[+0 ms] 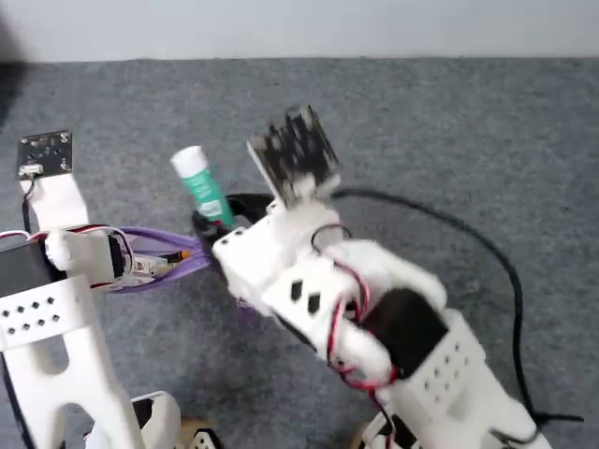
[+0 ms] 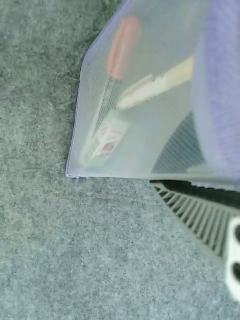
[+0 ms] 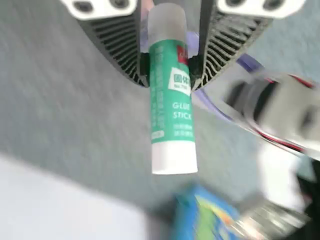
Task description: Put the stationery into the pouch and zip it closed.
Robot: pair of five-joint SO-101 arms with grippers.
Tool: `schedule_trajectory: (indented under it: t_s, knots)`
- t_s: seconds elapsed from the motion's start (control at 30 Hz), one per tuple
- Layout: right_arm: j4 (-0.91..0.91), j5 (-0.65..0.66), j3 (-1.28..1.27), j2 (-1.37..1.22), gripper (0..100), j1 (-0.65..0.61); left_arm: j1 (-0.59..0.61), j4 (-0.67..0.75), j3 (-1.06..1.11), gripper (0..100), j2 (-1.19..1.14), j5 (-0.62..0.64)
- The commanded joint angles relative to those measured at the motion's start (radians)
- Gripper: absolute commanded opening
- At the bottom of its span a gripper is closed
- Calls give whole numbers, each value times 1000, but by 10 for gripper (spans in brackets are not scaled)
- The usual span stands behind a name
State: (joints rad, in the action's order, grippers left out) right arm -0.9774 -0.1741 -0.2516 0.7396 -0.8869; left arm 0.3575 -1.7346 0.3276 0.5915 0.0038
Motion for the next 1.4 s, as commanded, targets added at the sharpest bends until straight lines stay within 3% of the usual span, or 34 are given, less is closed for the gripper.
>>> schedule_trajectory:
  t_s: [0.0,0.17,0.43,0.93,1.2,1.37]
  knots:
    - [374,72,-264,153,8,-51,-20,-17,-31,11,-6,-5]
    - [693,124,-489,208,8,-73,-20,-17,-33,11,-6,-5]
    - [949,121,-537,74,8,-113,-18,-17,-31,11,-6,25]
    - [1040,121,-717,77,9,-188,-17,-17,-33,11,-6,57]
    - [1041,127,-724,76,9,-108,-17,-17,-31,11,-6,57]
    - [1081,204,-724,76,9,-93,-17,-17,-31,11,-6,57]
